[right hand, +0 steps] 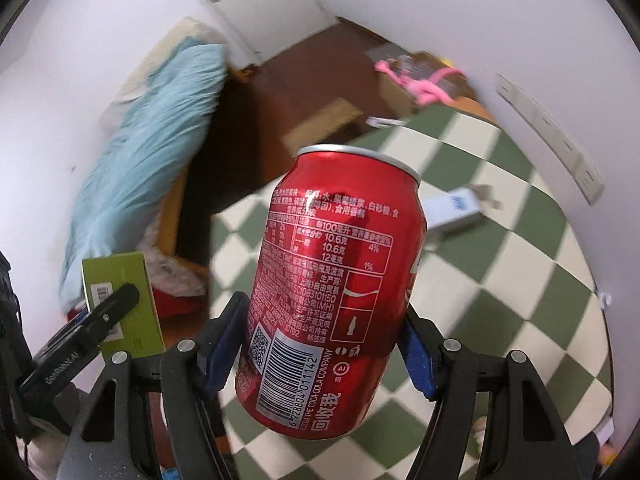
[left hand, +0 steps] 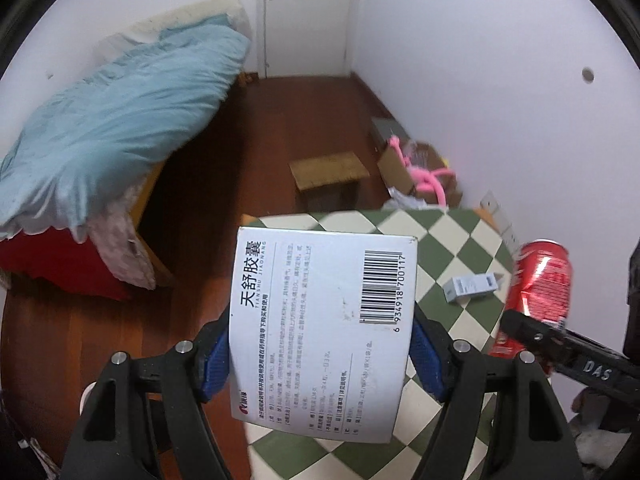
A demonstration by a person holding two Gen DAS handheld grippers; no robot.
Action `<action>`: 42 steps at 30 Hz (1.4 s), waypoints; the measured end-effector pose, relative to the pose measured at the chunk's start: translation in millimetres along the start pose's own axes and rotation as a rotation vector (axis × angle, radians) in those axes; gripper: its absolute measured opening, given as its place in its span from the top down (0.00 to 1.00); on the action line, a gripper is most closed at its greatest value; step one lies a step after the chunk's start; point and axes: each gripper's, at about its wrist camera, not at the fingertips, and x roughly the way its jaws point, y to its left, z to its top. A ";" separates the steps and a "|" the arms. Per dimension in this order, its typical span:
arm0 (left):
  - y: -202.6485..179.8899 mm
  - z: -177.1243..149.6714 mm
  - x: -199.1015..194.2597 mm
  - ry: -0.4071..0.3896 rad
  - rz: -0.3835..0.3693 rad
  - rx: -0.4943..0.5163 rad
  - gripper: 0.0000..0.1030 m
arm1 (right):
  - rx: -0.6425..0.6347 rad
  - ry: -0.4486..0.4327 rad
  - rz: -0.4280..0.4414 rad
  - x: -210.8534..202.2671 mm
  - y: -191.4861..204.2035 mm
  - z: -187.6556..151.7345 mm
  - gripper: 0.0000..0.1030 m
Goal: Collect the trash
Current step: 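Lift the box and can and carry both over the white bin, then open both tools to drop the box and can into the bin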
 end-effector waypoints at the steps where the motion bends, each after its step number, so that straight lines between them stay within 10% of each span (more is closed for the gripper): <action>1: 9.7 -0.7 -9.2 -0.014 0.002 -0.009 0.30 | -0.027 -0.006 0.015 -2.9 18.2 -2.1 0.30; 10: 109.8 -30.2 -63.1 -0.068 0.083 -0.105 0.30 | -0.192 0.011 0.121 3.2 139.7 -42.2 0.30; 21: 283.7 -118.2 -86.4 0.011 0.266 -0.315 0.30 | -0.363 0.222 0.222 104.0 293.2 -149.7 0.30; 31: 441.2 -233.9 -33.0 0.238 0.293 -0.648 0.30 | -0.528 0.495 0.176 238.6 396.1 -273.6 0.30; 42: 514.7 -294.1 31.2 0.414 0.230 -0.839 0.20 | -0.636 0.706 0.086 356.6 450.8 -353.6 0.30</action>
